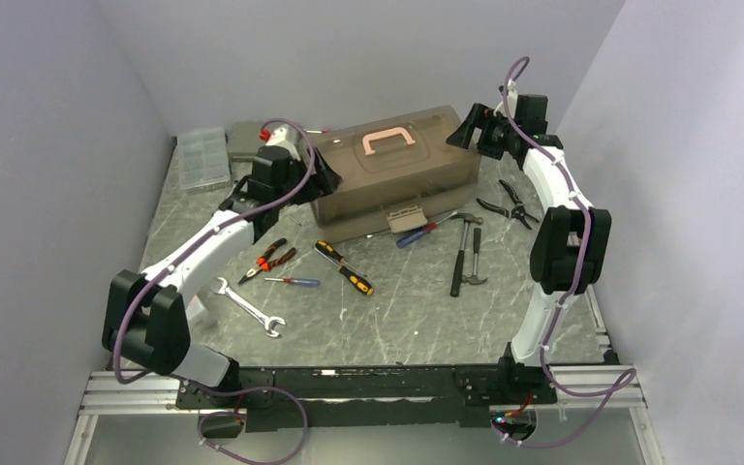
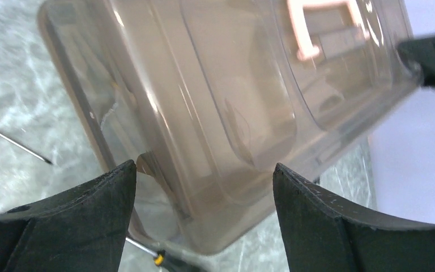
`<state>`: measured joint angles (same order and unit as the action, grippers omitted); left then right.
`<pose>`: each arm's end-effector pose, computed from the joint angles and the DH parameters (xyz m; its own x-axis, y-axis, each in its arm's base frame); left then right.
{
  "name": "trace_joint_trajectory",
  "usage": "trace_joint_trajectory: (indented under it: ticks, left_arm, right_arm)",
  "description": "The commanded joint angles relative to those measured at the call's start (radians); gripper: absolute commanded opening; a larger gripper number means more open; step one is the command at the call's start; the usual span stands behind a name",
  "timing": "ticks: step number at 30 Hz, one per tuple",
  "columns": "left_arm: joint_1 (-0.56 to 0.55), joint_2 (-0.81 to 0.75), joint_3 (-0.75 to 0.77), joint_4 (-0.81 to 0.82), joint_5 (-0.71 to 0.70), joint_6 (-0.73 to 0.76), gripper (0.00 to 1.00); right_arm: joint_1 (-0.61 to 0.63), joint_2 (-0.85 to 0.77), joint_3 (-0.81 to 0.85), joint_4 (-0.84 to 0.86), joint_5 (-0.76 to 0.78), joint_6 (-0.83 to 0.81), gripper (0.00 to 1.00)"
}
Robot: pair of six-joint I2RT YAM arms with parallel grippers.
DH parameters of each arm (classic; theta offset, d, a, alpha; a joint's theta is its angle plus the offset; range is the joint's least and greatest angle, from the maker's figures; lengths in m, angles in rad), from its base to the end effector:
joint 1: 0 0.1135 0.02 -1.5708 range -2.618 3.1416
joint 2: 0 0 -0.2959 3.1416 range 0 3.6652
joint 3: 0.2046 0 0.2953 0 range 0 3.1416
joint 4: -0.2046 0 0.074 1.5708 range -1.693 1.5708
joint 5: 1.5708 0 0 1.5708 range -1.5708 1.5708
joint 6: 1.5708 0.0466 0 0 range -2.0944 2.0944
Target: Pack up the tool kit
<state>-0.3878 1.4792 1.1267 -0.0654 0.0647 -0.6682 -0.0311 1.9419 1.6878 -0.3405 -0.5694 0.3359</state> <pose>0.3647 -0.1522 0.3157 -0.5626 -0.4380 -0.7011 0.1064 0.8027 -0.5869 0.5166 0.0091 0.3112 -0.6671 0.2985 -0.6825 -0.2121 0.8021 0.5582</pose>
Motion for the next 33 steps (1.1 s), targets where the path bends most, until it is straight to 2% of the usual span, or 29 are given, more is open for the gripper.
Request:
trace_joint_trajectory:
  ticks: [1, 6, 11, 17, 21, 25, 28, 33]
  left_arm:
    - [-0.185, -0.039, -0.046, -0.066, 0.176, -0.073, 0.87]
    - [-0.118, -0.112, -0.084, -0.128, 0.151, -0.019, 0.9]
    - [0.063, -0.132, 0.008, -0.245, 0.202, 0.107, 0.93]
    - [0.238, -0.129, 0.13, -0.266, 0.247, 0.193, 0.99]
    - [0.312, -0.06, 0.231, -0.272, 0.252, 0.232, 0.99]
    - [0.358, 0.037, 0.31, -0.209, 0.243, 0.257, 0.99]
    - [0.376, 0.143, 0.35, -0.097, 0.259, 0.267, 0.99]
    - [0.38, 0.363, 0.472, 0.08, 0.393, 0.254, 0.96]
  right_arm:
    - [0.046, 0.068, 0.012, -0.163, -0.133, -0.075, 0.86]
    - [0.086, 0.008, -0.074, -0.124, -0.106, -0.055, 0.86]
    - [0.15, -0.088, -0.198, -0.076, -0.039, 0.01, 0.85]
    - [0.21, -0.189, -0.29, -0.078, 0.11, 0.05, 0.9]
    - [0.188, -0.206, -0.297, -0.082, 0.129, 0.061, 0.9]
    - [0.182, -0.222, -0.286, -0.082, 0.136, 0.064, 0.9]
    - [0.183, -0.233, -0.277, -0.079, 0.12, 0.068, 0.9]
    - [0.184, -0.25, -0.266, -0.094, 0.115, 0.067, 0.91]
